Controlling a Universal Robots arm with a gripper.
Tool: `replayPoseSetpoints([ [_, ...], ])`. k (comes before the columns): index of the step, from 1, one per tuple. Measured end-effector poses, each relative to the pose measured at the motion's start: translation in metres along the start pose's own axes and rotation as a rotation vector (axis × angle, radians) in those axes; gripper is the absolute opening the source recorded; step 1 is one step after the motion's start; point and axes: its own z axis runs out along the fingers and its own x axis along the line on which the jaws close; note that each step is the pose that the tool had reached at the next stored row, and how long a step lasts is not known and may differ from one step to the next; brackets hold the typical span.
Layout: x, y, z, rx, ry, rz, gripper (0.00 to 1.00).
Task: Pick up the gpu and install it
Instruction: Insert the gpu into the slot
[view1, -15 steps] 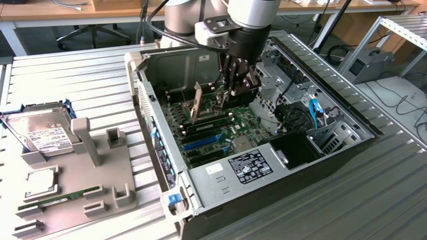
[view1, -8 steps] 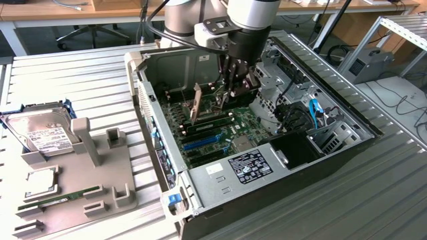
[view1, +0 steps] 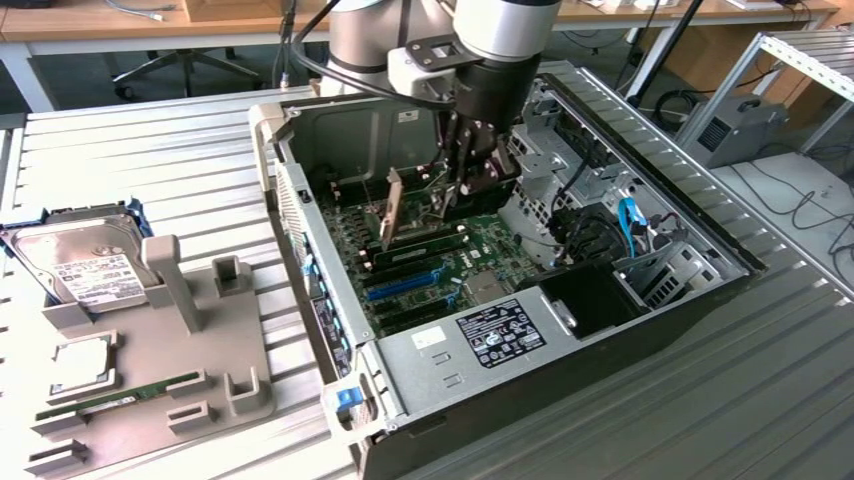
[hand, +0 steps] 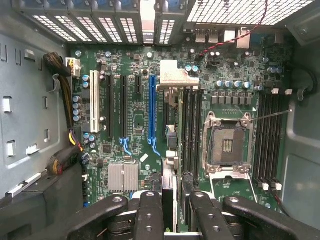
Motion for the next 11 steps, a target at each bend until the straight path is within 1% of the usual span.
replayPoseSetpoints([
  [11,0.0011,0.0008,0.0017,-0.0001,0.0,0.0,0.26],
])
